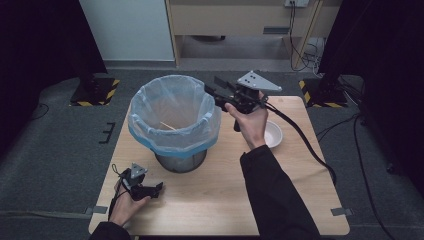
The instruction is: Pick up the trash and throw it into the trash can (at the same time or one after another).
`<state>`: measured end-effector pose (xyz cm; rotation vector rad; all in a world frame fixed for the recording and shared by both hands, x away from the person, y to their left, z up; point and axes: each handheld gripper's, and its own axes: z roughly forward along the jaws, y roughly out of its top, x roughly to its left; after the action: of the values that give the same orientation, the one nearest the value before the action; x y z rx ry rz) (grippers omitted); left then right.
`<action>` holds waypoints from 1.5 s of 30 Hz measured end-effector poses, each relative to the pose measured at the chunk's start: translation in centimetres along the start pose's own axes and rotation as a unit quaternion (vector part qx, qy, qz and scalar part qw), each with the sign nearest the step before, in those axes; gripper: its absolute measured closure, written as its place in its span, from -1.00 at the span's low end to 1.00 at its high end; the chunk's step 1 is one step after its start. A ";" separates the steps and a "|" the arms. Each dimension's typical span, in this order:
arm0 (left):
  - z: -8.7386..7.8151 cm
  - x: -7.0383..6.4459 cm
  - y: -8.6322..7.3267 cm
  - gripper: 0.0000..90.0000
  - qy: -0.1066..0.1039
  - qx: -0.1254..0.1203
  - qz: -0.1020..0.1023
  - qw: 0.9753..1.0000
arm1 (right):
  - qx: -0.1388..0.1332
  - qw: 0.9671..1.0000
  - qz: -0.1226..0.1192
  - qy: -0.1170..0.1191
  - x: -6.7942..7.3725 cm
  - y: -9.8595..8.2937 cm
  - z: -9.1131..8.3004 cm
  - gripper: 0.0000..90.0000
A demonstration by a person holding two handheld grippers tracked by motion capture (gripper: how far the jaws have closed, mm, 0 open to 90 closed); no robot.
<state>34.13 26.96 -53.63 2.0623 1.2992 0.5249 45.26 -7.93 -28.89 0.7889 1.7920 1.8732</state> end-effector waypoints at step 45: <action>0.0 0.0 0.0 -1.00 0.000 0.000 0.000 1.000 | 0.110 0.968 0.040 -0.221 -13.9 -13.6 -10.9 -0.23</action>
<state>34.13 26.95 -53.64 2.0617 1.2993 0.5250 47.35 -24.21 -43.91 1.2628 1.7094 1.4082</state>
